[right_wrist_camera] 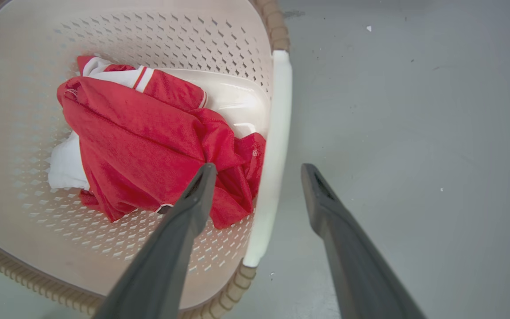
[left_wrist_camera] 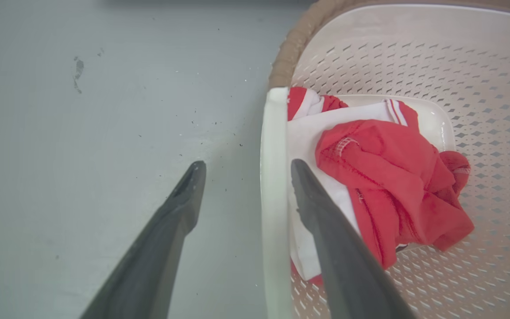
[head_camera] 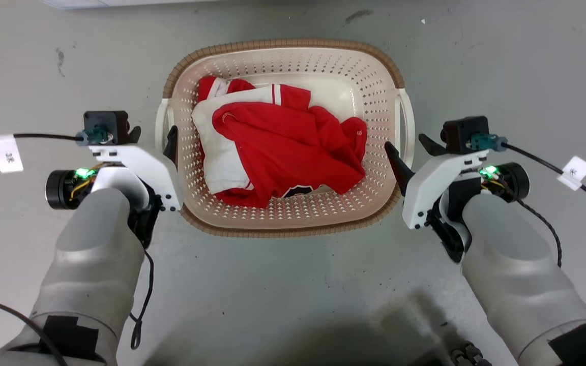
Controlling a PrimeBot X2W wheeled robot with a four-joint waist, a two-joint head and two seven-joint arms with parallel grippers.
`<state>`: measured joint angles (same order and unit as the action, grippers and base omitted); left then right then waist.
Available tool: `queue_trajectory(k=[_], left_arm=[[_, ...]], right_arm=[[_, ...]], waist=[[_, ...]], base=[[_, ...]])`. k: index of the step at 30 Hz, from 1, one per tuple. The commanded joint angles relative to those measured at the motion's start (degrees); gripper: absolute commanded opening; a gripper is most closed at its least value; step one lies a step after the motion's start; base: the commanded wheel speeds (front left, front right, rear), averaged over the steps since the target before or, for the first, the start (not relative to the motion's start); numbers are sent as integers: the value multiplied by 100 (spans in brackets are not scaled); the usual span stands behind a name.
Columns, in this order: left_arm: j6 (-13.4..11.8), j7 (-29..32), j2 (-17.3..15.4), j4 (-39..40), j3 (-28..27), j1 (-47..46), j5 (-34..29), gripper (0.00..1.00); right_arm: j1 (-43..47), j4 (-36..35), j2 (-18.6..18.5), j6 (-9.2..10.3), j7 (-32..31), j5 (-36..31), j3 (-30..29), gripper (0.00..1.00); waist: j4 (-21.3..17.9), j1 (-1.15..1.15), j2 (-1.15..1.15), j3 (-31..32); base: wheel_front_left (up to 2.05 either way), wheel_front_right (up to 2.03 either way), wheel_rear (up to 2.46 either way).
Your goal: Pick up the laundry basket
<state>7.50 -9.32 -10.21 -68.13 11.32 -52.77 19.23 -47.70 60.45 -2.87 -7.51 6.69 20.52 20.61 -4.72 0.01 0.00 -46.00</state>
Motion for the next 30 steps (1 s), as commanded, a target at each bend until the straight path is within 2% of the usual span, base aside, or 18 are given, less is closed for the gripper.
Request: queue_trajectory(k=[1, 11, 12, 13, 14, 15, 25, 30], left_arm=[[-5, 37, -41, -39, 62, -113, 44, 100], [-4, 431, -95, -181, 515, -380, 444, 100], [-4, 476, -73, -175, 564, -382, 501, 100], [-4, 492, -76, -151, 610, -390, 549, 43], [-4, 503, -68, -128, 655, -384, 604, 0], [-4, 539, -41, -108, 714, -356, 668, 0], [-3, 710, -26, 80, 1243, -194, 1241, 0], [13, 1091, 61, 74, 1576, -94, 1658, 0]], right_arm=[[-164, 81, -2, 4, 6, 88, 88, 100], [-637, 486, -1, 4, -227, 676, 815, 100], [-660, 505, -2, 4, -244, 750, 862, 74], [-691, 537, -3, 4, -245, 794, 909, 50], [-709, 556, -2, 3, -267, 857, 956, 24], [-708, 561, -1, 2, -302, 938, 1009, 0], [-716, 652, 25, -5, -297, 1408, 1489, 0], [-581, 654, 55, -8, -499, 1776, 1802, 0]], waist=[[-11, -1, 0, -69], [14, -1, 0, -280], [21, -1, 0, -291], [27, -1, 0, -300], [35, -1, 0, -305], [43, -1, 0, -308], [88, -1, 0, -232], [133, -1, 0, 78]], base=[[0, 0, 0], [0, 0, 0], [0, 0, 0], [0, 0, 0], [0, 0, 0], [0, 0, 0], [0, 0, 0], [0, 0, 0]])
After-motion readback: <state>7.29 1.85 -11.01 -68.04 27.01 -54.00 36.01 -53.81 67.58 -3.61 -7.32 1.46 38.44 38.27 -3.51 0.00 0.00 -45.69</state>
